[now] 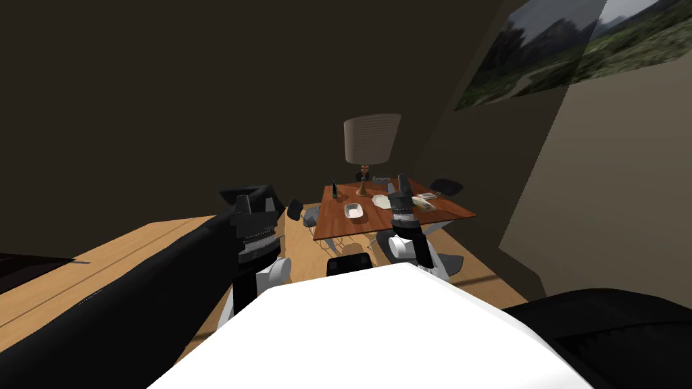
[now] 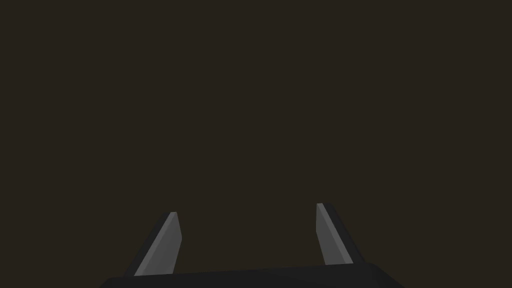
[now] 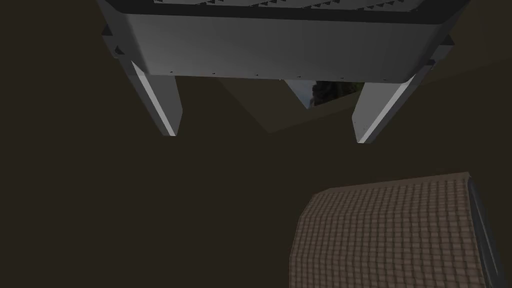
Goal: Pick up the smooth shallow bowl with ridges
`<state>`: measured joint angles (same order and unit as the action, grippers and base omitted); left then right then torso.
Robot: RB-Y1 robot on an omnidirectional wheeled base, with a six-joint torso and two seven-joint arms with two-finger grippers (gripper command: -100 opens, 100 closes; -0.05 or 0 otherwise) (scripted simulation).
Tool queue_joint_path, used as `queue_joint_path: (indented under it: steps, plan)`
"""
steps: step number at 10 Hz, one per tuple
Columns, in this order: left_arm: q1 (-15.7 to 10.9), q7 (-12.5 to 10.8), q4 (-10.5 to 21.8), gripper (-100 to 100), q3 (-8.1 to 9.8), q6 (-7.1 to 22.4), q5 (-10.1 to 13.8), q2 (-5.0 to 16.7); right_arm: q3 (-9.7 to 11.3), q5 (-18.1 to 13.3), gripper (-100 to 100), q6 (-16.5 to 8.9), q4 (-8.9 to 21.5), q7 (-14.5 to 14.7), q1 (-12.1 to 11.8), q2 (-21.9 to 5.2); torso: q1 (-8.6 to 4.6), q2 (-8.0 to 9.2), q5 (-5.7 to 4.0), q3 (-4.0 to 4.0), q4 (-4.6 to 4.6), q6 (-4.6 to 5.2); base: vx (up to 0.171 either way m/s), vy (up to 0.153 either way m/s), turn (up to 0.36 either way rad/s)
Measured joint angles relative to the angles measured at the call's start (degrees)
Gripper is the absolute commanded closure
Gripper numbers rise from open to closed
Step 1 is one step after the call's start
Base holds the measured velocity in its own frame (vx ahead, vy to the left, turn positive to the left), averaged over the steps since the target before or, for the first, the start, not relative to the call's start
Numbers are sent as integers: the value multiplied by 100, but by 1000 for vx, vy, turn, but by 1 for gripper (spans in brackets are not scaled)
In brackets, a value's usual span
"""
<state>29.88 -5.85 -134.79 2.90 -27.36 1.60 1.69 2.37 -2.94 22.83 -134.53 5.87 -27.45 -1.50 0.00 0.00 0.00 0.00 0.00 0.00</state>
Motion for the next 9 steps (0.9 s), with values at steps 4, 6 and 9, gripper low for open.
queue_joint_path:
  steps: [4, 6, 9]
  plan:
    - [-1, 0, 0, 0, 0, 0, 0, 0, 54, -154, -100, -69, 299, 201, 123, -491, 4, 14, 1, 8, 3, -2, -39, 13, 86]
    - [-1, 0, 0, 0, 0, 0, 0, 0, 113, -287, -100, -112, 557, 389, 207, -765, 7, 23, 1, 13, 5, -1, -73, 28, 115]
    - [-1, 0, 0, 0, -1, 0, 0, 0, 238, -544, -100, -247, 983, 758, 384, -1167, 9, 34, 2, 19, 7, 0, -92, 33, 147]
